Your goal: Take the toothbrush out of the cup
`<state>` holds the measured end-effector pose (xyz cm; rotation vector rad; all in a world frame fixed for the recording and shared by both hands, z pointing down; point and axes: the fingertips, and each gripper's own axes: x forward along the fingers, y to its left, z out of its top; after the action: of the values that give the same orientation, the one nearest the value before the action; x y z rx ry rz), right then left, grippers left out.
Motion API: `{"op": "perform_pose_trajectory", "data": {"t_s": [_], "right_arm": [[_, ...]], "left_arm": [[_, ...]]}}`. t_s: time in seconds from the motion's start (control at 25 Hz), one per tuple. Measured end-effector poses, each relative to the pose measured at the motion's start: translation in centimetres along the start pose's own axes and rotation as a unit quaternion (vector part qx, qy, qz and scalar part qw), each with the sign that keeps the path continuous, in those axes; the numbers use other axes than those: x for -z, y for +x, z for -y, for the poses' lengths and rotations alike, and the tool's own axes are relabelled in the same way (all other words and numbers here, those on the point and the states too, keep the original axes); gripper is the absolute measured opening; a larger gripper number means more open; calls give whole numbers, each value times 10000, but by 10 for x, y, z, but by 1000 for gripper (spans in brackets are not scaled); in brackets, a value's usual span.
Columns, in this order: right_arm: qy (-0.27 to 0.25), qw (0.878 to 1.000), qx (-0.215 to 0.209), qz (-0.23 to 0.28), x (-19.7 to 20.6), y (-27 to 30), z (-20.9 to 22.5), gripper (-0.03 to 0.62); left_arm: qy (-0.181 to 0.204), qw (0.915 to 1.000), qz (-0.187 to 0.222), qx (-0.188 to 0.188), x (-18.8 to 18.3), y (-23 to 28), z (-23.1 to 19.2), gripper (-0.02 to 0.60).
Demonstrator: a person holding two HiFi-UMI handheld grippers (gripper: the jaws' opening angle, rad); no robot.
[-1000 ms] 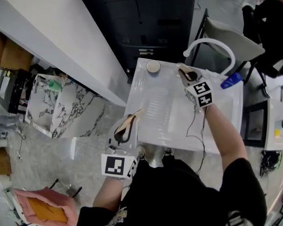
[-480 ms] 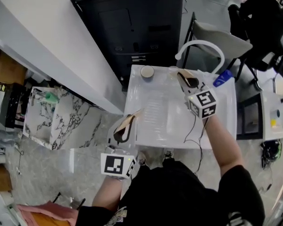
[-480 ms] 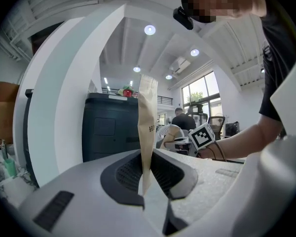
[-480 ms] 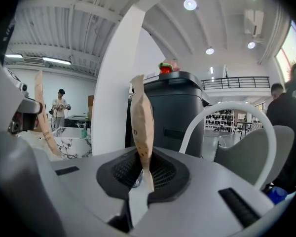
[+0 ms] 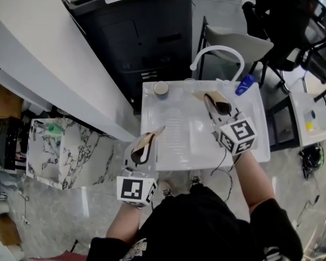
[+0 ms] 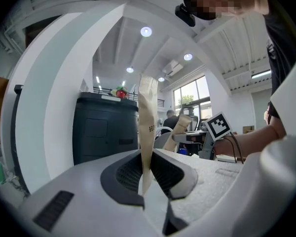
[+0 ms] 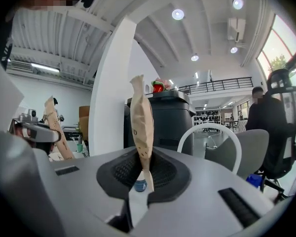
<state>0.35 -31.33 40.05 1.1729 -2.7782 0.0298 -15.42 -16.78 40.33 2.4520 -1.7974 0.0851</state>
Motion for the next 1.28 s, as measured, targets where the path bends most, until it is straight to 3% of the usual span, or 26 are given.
{"op": "perform_pose_trajectory", "data": {"t_s": [0.64, 1.28], "right_arm": [[405, 9979, 512, 52, 4, -69, -63, 28], [641, 9950, 761, -93, 10, -74, -102, 28]], "left_arm": [[-51, 9980, 110, 617, 2, -3, 3, 44], [-91, 9959, -90, 897, 16, -25, -20, 44]]}}
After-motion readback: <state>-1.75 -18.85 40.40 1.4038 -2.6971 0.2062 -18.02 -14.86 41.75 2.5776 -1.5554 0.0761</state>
